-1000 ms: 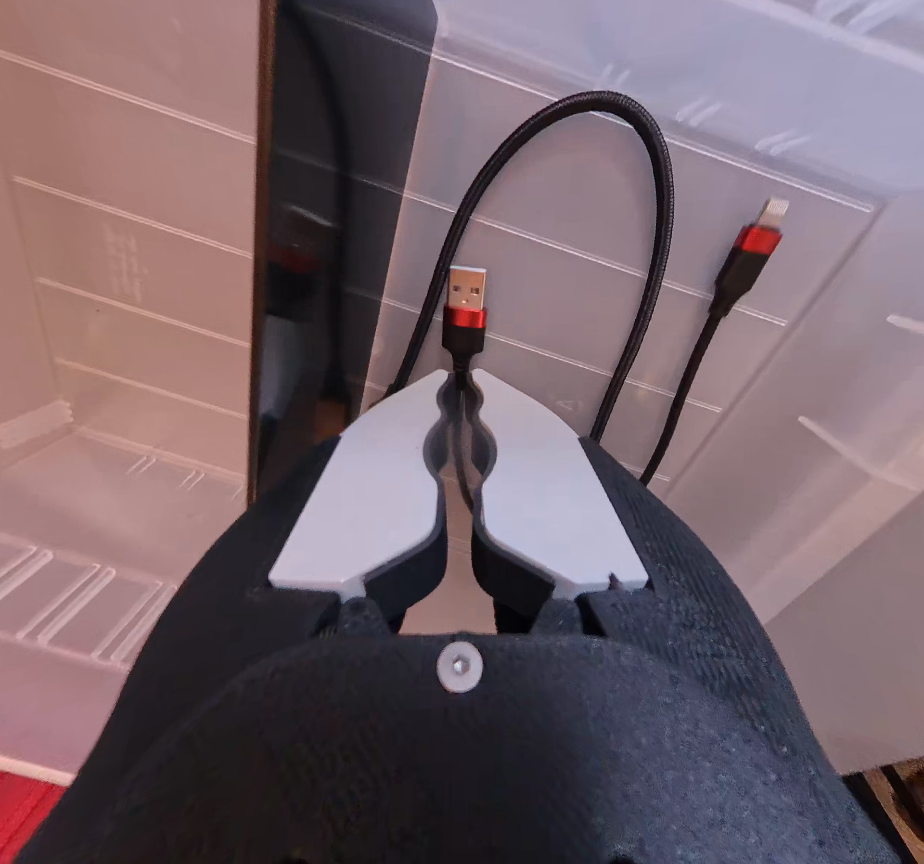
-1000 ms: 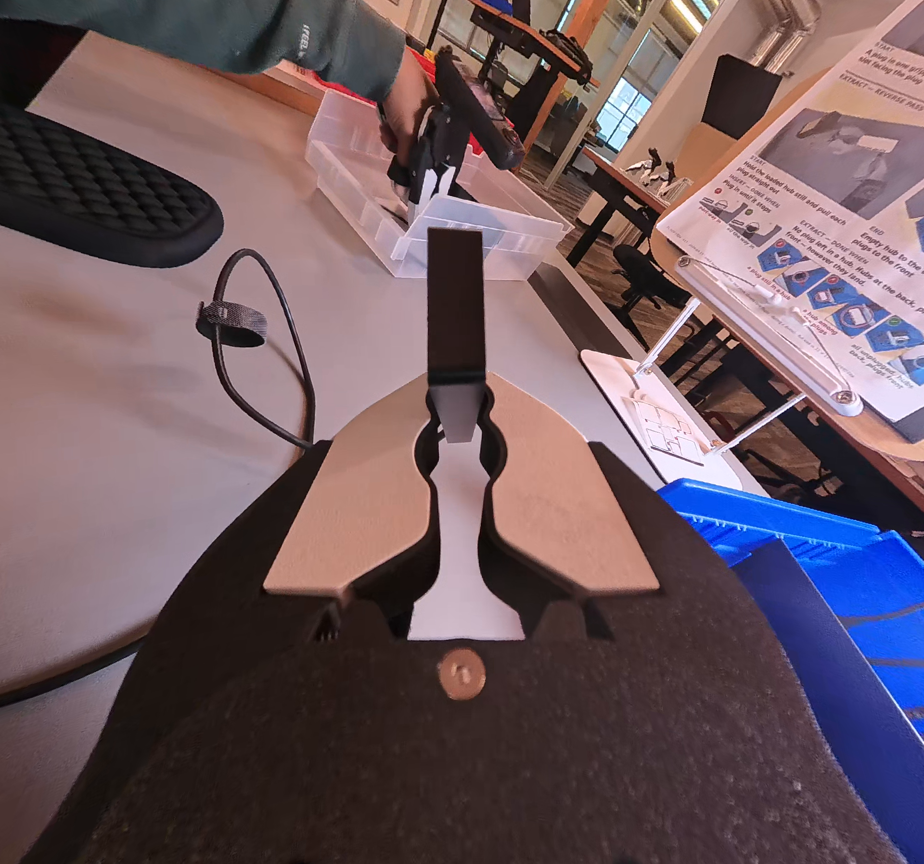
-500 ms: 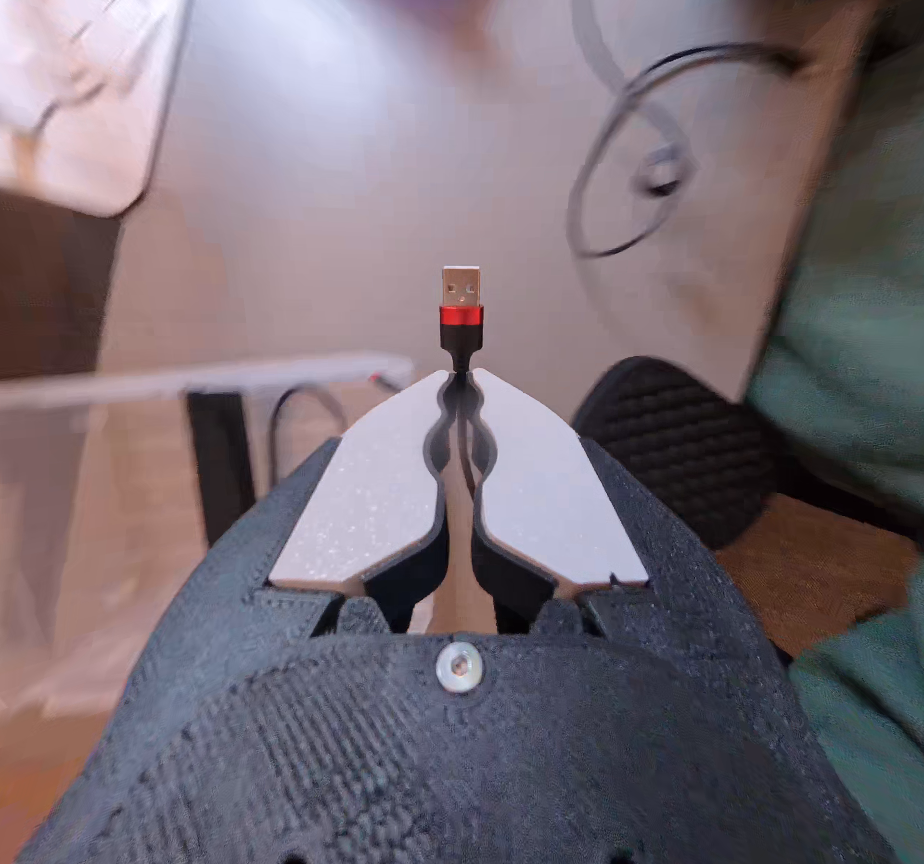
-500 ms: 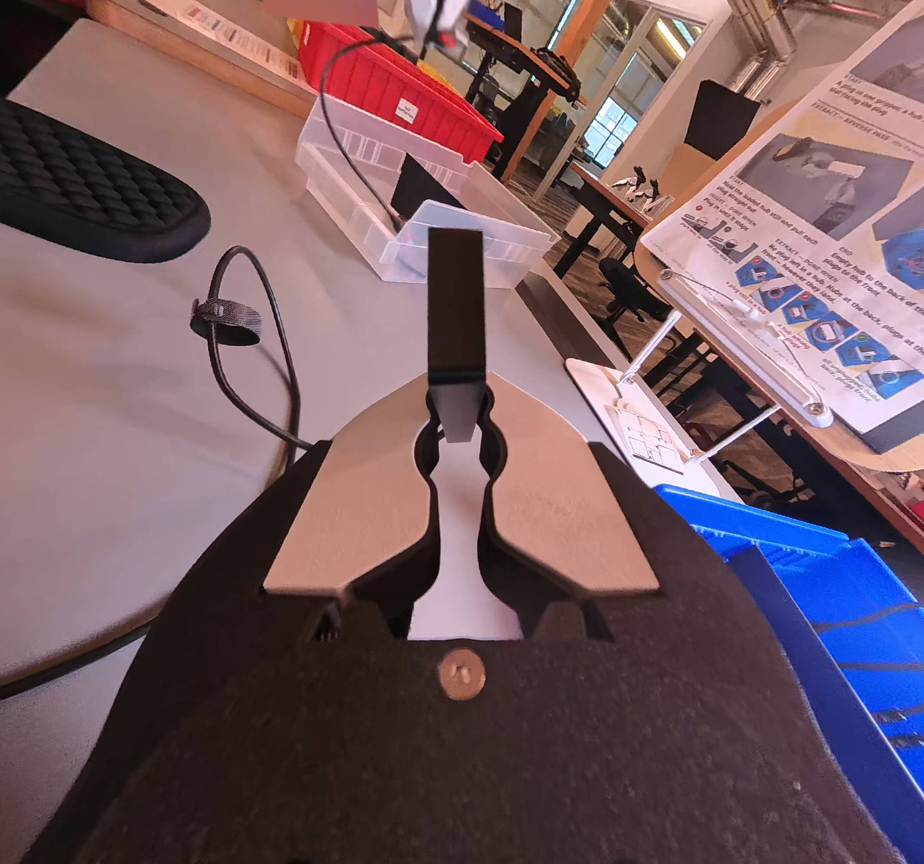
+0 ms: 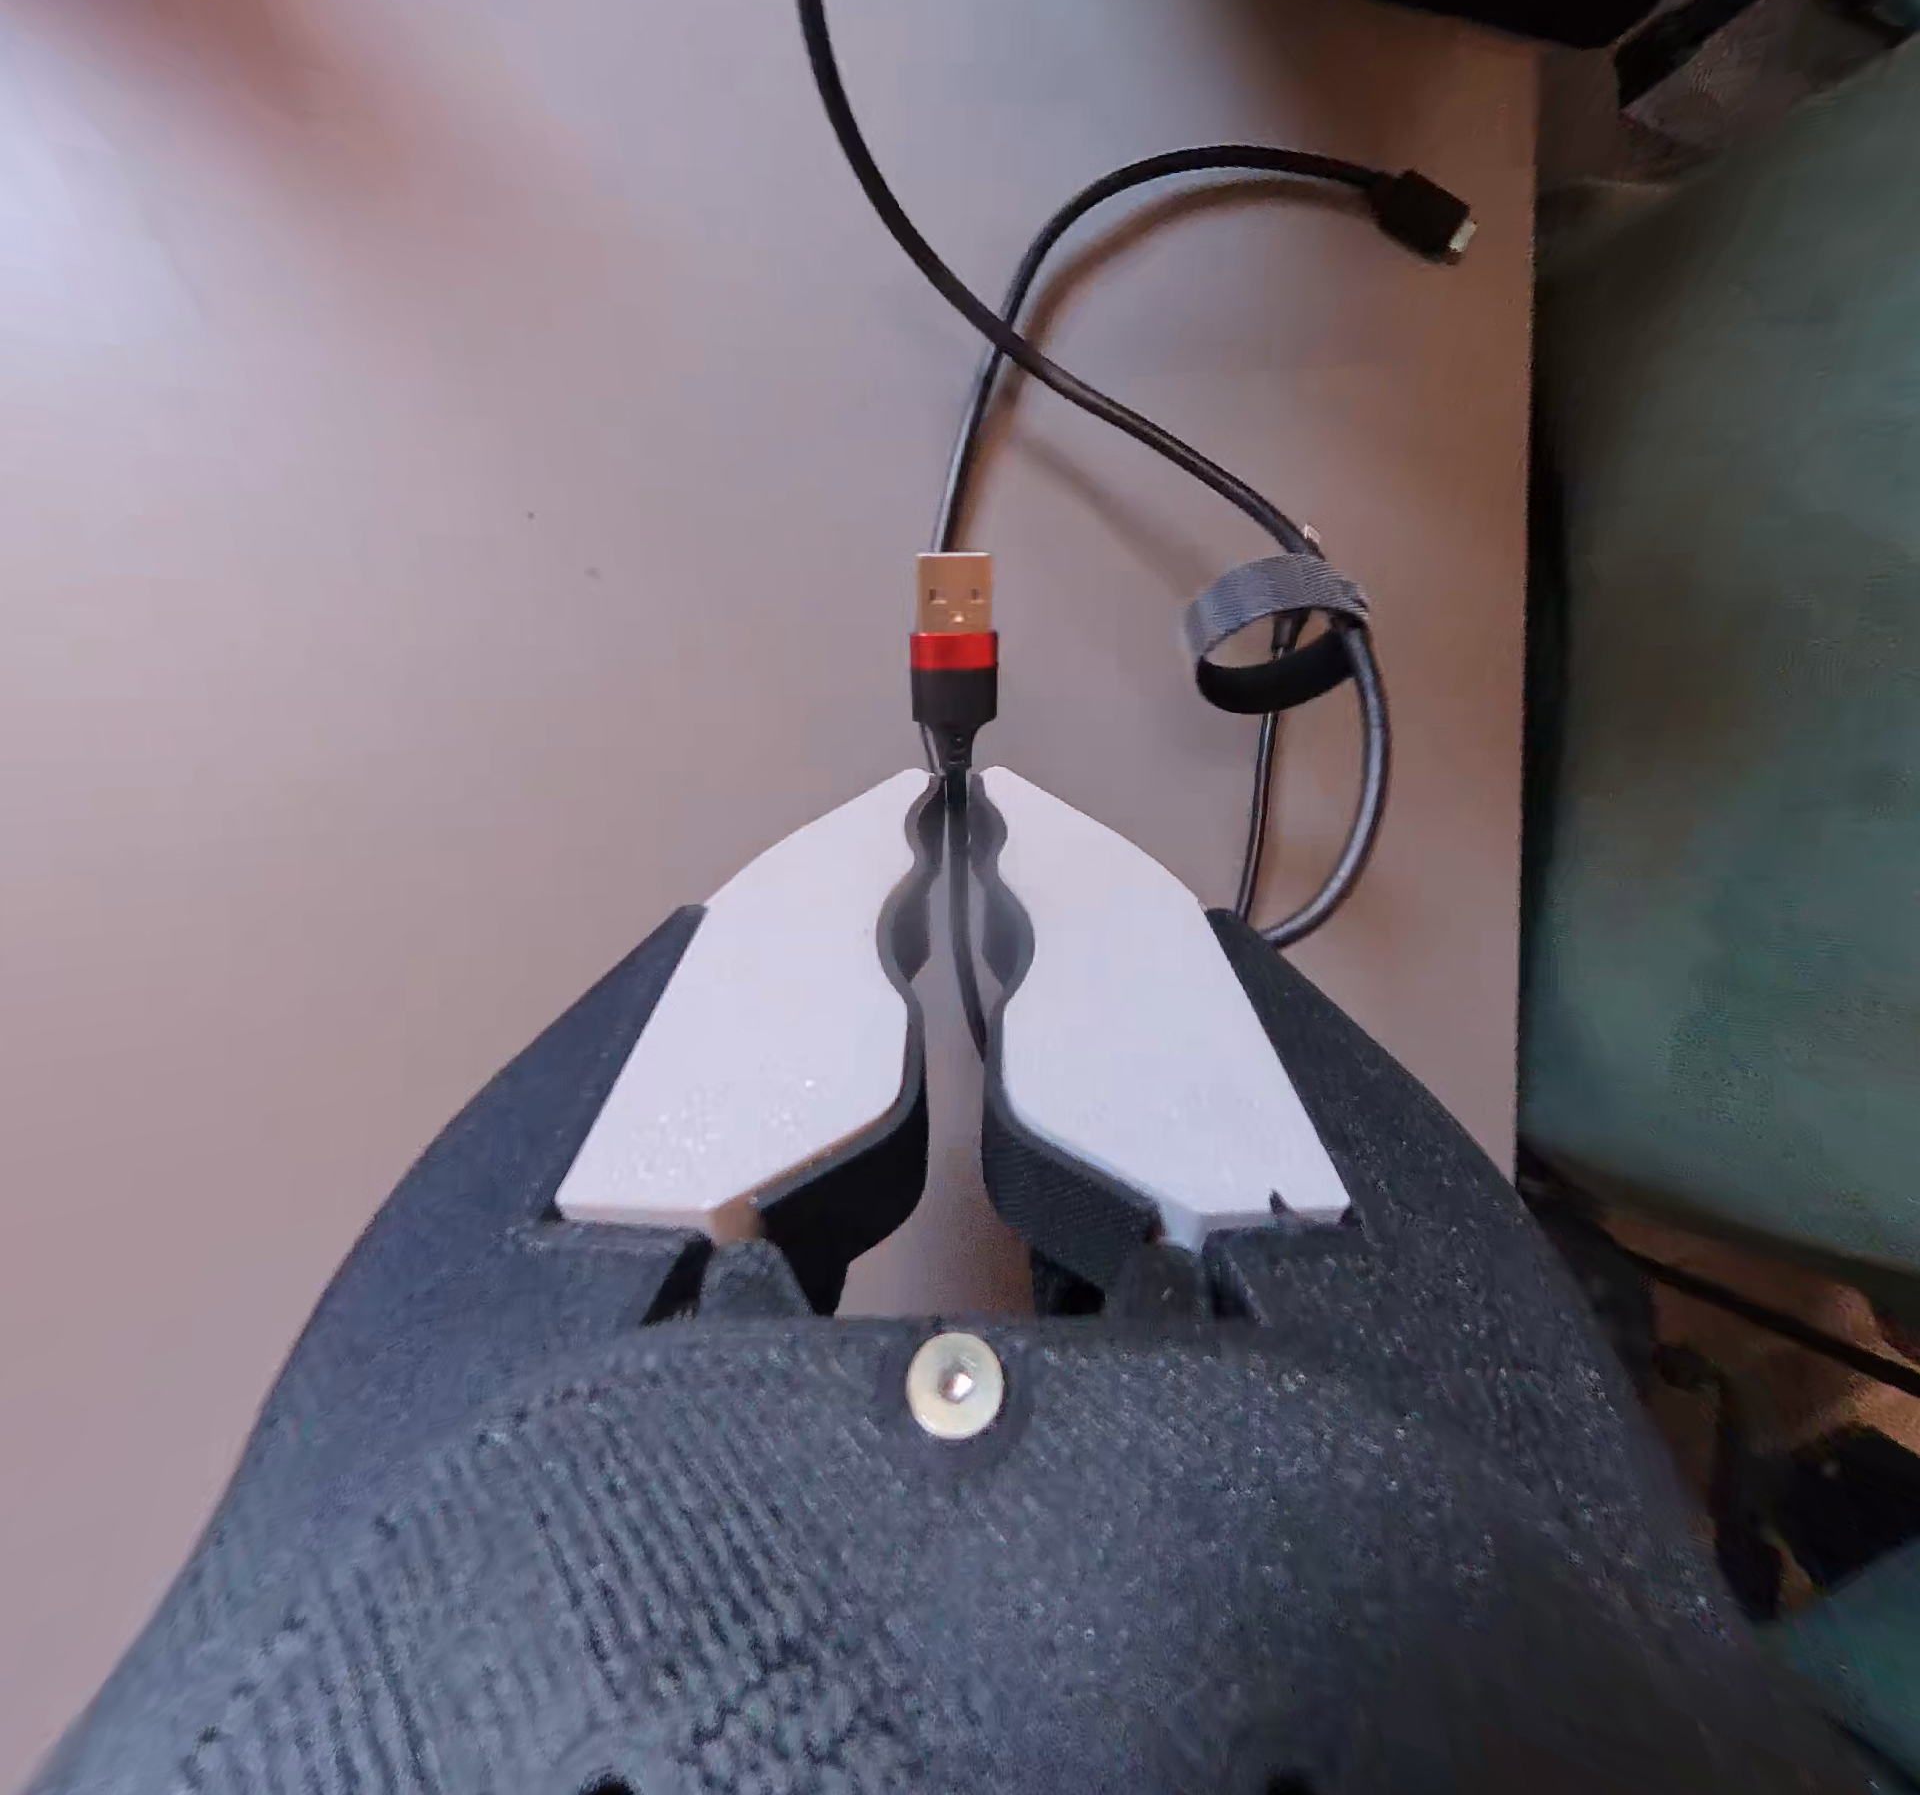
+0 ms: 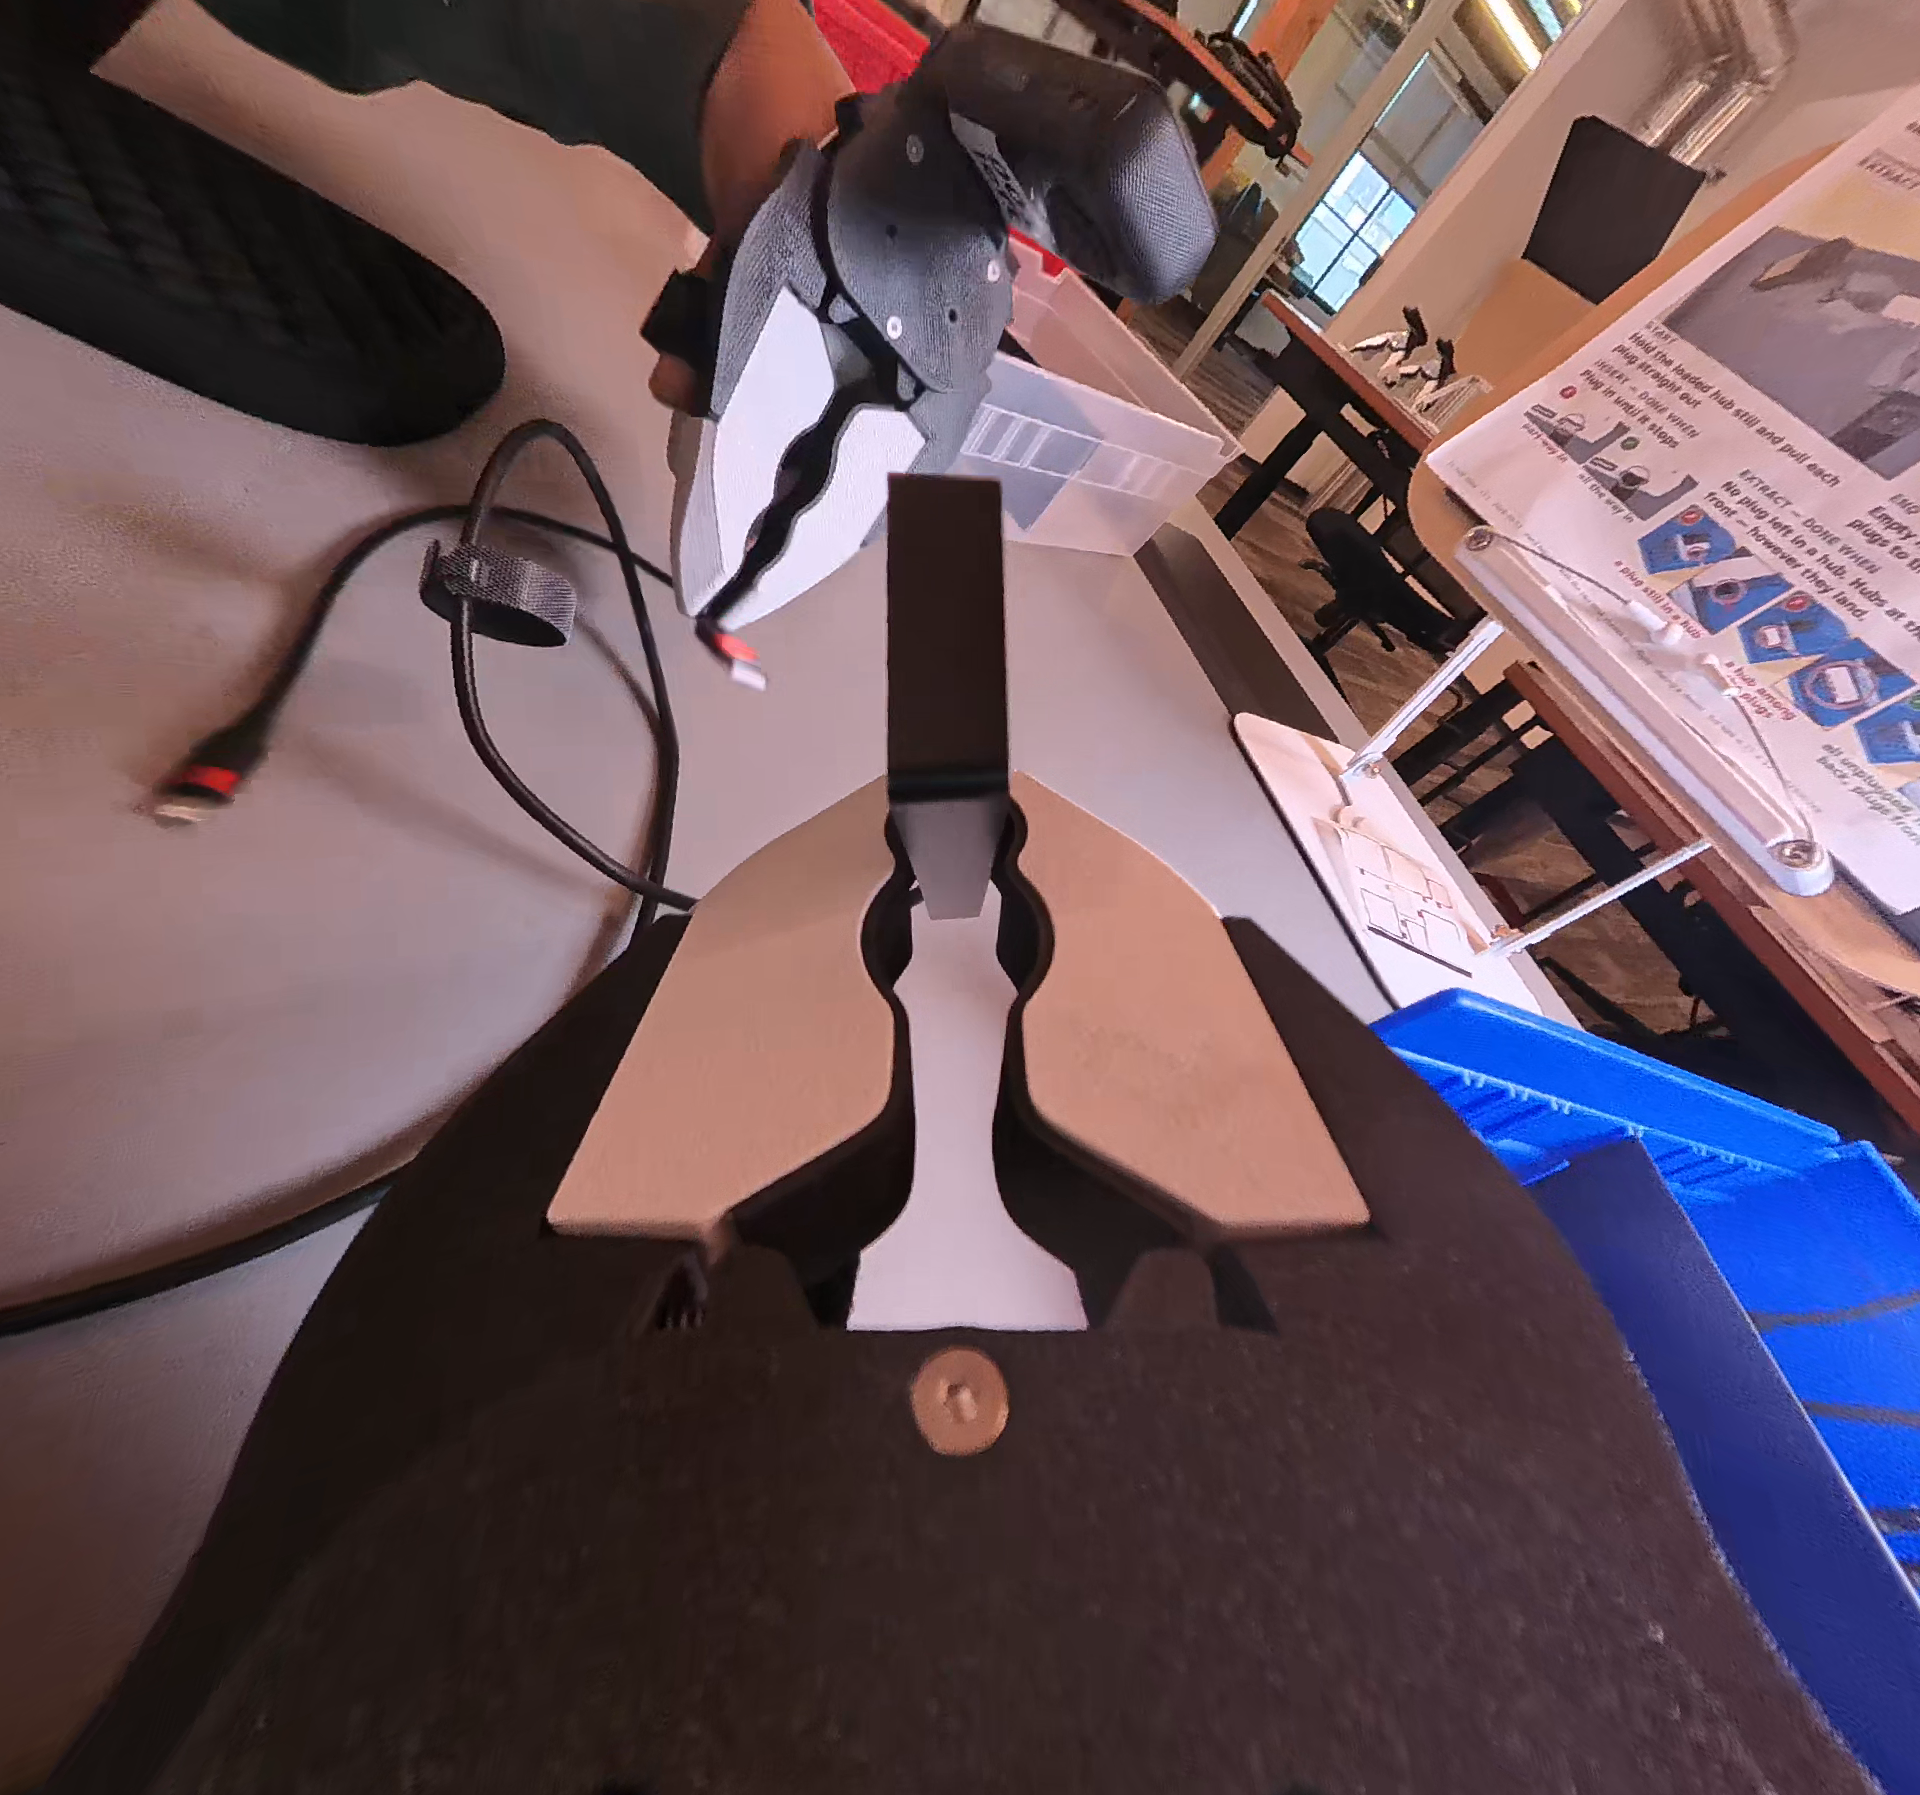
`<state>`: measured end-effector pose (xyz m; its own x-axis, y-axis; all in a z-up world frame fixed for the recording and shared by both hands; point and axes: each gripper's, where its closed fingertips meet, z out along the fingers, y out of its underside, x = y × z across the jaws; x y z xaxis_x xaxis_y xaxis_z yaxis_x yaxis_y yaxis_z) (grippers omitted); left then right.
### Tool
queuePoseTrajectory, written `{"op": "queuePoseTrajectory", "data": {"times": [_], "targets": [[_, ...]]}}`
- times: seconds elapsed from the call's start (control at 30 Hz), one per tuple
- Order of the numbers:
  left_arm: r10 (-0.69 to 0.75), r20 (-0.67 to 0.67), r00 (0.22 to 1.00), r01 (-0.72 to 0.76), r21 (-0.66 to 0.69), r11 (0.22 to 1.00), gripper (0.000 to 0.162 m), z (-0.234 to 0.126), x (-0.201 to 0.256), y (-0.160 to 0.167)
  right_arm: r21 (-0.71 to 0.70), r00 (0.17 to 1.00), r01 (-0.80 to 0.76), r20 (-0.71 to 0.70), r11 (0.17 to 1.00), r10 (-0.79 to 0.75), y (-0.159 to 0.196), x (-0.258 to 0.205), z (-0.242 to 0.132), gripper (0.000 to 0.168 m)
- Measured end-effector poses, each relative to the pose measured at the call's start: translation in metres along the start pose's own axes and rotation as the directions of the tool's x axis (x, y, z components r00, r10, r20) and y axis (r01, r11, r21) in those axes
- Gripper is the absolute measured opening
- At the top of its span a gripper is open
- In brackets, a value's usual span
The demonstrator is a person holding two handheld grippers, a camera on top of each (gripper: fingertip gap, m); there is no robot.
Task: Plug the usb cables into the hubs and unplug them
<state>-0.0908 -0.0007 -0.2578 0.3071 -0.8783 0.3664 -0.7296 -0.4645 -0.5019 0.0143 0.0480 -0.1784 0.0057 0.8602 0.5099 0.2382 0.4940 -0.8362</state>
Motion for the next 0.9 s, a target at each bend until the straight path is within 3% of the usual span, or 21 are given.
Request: {"op": "queuePoseTrajectory", "data": {"times": [0.13,0.33,0.53,0.67,0.9], "targets": [[0.003,0.105,0.994,-0.008,0.054,0.998,0.017,0.005,-0.015,0.001,-0.033,1.0,0.012,0.007,0.999,-0.012,0.007,-0.002,0.002,0.012],[0.121,0.335,0.935,-0.163,0.099,0.982,0.018,0.015,-0.023,-0.008,-0.052,1.0,0.012,0.02,0.999,-0.011,0.012,-0.004,0.003,0.012],[0.142,0.312,0.939,-0.175,0.078,0.982,0.015,0.027,-0.018,-0.01,-0.04,0.999,0.012,0.041,0.999,-0.01,0.011,-0.008,0.001,0.012],[0.146,0.28,0.949,-0.17,0.061,0.984,0.027,0.031,-0.014,-0.008,-0.031,0.998,0.008,0.068,0.999,-0.006,0.012,-0.011,-0.001,0.012],[0.117,0.224,0.968,-0.146,0.118,0.982,0.017,0.033,-0.009,-0.008,-0.019,0.996,0.002,0.09,1.0,0.0,0.013,-0.013,-0.001,0.012]]}}
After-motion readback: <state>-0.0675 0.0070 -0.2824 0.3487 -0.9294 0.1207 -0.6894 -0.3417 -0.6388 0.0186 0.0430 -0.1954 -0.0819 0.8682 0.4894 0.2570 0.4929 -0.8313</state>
